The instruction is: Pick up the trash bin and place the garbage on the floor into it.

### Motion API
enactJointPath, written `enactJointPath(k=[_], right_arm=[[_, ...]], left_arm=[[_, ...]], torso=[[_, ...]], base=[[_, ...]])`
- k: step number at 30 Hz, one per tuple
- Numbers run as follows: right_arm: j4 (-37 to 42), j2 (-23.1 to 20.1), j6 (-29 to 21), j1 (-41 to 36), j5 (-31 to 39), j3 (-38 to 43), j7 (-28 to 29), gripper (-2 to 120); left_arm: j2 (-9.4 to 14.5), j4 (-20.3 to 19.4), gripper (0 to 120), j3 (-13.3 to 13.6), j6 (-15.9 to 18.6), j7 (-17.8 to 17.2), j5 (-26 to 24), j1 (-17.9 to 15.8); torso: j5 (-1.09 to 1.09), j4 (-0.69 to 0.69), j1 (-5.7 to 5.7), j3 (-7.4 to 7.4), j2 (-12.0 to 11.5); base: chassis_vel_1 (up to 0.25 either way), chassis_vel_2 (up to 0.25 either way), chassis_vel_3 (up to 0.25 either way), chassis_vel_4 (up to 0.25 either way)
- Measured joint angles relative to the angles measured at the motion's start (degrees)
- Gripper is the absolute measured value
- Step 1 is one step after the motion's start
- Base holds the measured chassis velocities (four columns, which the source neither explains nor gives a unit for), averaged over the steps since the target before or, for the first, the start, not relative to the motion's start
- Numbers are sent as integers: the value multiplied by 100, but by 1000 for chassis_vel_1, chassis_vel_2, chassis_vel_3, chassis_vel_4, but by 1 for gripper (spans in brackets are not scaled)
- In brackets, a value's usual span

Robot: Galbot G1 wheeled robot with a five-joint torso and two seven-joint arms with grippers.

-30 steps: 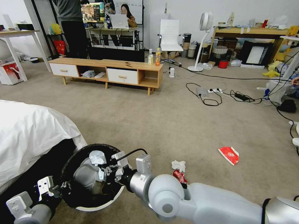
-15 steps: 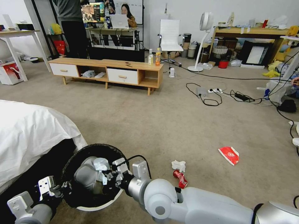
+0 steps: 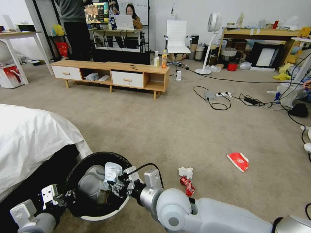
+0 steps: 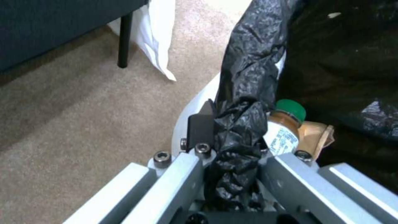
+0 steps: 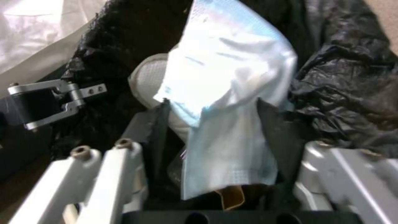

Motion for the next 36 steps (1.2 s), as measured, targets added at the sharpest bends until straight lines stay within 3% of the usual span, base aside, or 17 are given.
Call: enactJointPath(k=[11, 36], right_arm=[[30, 40, 3, 13, 7, 66, -10, 99], [760, -167, 11, 38, 150, 639, 19, 100]], left_arm=[[-7, 52, 1, 7, 1, 11, 3, -18], [-60, 105, 1, 18, -3, 18, 76, -13]], torso=[[0, 1, 0, 0, 0], [0, 0, 0, 0, 0]], base=[[0, 0, 0, 0], [0, 0, 0, 0]])
